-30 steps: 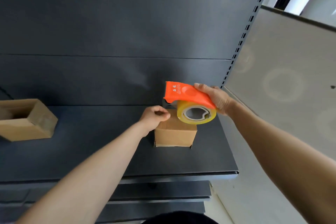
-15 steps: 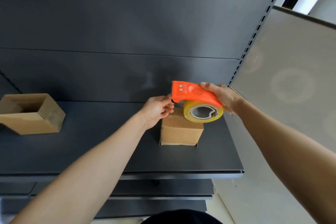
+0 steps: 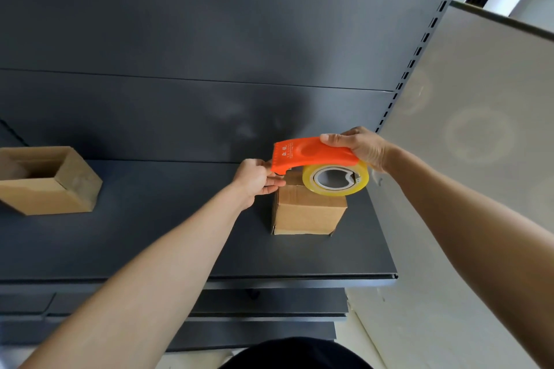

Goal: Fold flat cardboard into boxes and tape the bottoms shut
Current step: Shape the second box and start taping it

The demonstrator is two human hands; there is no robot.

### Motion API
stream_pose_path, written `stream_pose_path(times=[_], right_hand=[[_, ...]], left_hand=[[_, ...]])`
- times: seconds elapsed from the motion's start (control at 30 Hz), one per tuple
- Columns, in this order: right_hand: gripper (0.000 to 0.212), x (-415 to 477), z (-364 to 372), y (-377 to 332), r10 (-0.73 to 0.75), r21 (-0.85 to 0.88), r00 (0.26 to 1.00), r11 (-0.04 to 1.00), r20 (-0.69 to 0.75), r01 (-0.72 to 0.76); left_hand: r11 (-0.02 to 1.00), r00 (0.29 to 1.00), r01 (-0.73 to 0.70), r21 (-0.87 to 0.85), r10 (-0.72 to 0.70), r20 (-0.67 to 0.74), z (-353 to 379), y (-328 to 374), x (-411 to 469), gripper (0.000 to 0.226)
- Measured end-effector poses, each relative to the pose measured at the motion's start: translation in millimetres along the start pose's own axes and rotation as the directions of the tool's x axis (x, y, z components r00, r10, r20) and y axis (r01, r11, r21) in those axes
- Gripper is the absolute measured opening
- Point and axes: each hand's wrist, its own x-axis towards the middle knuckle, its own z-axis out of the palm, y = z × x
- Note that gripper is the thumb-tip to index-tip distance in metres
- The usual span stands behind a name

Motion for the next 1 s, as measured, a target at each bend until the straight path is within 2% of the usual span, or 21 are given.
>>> stream_pose_path(times=[0.17, 0.3, 0.37, 0.43, 0.5, 0.63, 0.73, 0.87, 1.0], right_hand=[[0.042, -3.4, 0.7, 2.8, 0.004, 0.056, 1.0, 0.998, -0.021, -0.003], [0.042, -9.3, -5.3, 0.0, 0.009, 0.0, 1.0, 1.0, 0.002, -0.009], [0.057, -12.3, -10.9, -2.0, 0.017, -0.066, 1.0, 0.998, 0.015, -0.016], [0.085, -14.8, -14.6, -2.3, 0.031, -0.135, 0.999, 0.99, 0.016, -0.028], [0.094, -15.9, -19.4, 0.5, 0.038, -0.194, 0.999, 0.98, 0.021, -0.033], [0.067, -26.0, -43.4, 3.1, 0.079, -0.251, 0.997, 0.964, -0.023, -0.082], [0.038, -29.4, -50.2, 4.1, 0.093, -0.28, 0.995, 0.955, -0.022, -0.095], [0.038, -22.0, -33.1, 0.5, 0.09, -0.35, 0.996, 0.932, -0.021, -0.092], [0.039, -20.8, -31.4, -0.8, 0.095, -0.372, 0.995, 0.923, -0.024, -0.097]], left_hand=[[1.0, 0.998, 0.023, 0.007, -0.023, 0.063, 4.0, 5.3, -3.6, 0.011], [0.999, 0.998, 0.027, 0.021, -0.028, 0.05, 7.8, 5.1, 0.0, 0.017], [0.998, 0.999, 0.006, 0.07, -0.009, 0.047, 9.4, 4.9, 1.3, 0.016], [0.996, 0.999, 0.001, 0.09, -0.005, 0.043, 11.6, 4.9, 1.4, 0.018], [0.997, 0.999, 0.004, 0.079, -0.007, 0.036, 12.8, 3.7, 2.5, 0.02], [1.0, 0.999, 0.014, 0.026, -0.014, -0.034, 12.3, 3.3, 2.0, 0.029], [1.0, 0.997, 0.027, -0.008, -0.028, -0.073, 18.4, 0.4, -0.1, 0.026], [0.985, 0.99, 0.027, -0.172, -0.05, -0.13, 21.1, -10.4, 0.6, 0.033], [0.958, 0.99, -0.021, -0.284, -0.02, -0.139, 18.6, -15.0, 0.8, 0.025]])
